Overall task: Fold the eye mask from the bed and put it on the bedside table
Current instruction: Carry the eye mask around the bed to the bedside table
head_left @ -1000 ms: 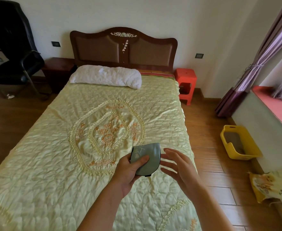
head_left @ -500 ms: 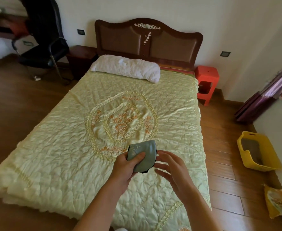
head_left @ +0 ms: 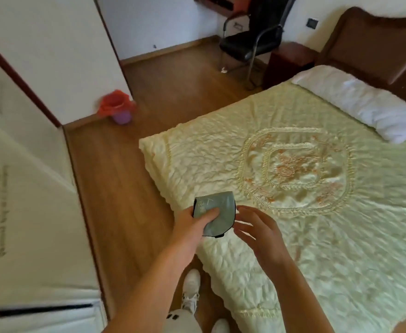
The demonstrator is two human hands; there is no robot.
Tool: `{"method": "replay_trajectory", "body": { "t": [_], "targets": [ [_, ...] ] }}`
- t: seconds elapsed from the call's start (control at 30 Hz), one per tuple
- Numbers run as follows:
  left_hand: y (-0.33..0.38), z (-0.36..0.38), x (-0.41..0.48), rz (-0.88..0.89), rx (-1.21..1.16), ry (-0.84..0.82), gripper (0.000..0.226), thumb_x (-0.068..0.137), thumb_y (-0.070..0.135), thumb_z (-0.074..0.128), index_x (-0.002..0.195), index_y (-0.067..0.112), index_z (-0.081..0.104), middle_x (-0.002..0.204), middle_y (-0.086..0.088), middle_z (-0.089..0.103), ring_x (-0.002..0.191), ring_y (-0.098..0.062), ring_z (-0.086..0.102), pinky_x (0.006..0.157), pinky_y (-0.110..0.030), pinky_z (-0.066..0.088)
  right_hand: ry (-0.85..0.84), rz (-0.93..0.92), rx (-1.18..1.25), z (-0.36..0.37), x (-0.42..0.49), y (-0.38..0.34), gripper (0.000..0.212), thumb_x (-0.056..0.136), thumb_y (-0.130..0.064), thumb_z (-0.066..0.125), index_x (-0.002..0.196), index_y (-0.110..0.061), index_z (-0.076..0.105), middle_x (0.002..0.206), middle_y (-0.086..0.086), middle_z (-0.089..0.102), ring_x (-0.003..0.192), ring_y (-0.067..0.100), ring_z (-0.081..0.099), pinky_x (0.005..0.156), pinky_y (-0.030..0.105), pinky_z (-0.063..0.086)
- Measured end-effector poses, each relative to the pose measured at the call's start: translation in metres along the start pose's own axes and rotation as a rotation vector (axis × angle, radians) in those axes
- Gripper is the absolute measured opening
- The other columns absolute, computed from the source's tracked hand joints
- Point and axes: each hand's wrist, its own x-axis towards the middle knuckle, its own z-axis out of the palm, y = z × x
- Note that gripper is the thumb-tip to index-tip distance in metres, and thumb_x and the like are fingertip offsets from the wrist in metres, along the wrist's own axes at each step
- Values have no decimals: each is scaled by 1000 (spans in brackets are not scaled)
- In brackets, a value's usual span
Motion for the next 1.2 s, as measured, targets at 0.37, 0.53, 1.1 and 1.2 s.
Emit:
{"method": "replay_trajectory", "body": {
  "t": [0.37,0.53,1.1,1.2],
  "targets": [
    [-7,-98,-73,121,-202,309,25,84,16,74,108,17,68,97,0,78,90,-15,74,74,-29,59,-401,23,-197,99,-25,7,17,97,-24,59,97,-20,76,88,-4,82,94,19,76,88,32,54],
    [-2,-134,-80,180,-252,394,20,84,14,73,103,17,68,85,4,80,80,-12,75,70,-29,60,-505,8,-252,138,-23,7,19,96,-28,61,103,-18,76,96,0,82,99,18,76,90,34,56],
    [72,-297,52,166,-361,519,24,83,15,74,106,14,68,97,-4,78,87,-19,75,71,-32,61,-616,34,-411,345,104,-3,8,96,-27,64,96,-26,72,107,26,72,99,26,71,88,32,55],
    [109,-341,92,171,-369,507,34,83,17,74,115,11,66,108,-8,75,99,-23,72,76,-33,61,-595,39,-427,403,142,-16,16,94,-29,65,105,-20,73,105,19,76,98,18,72,87,29,56]
  ]
}}
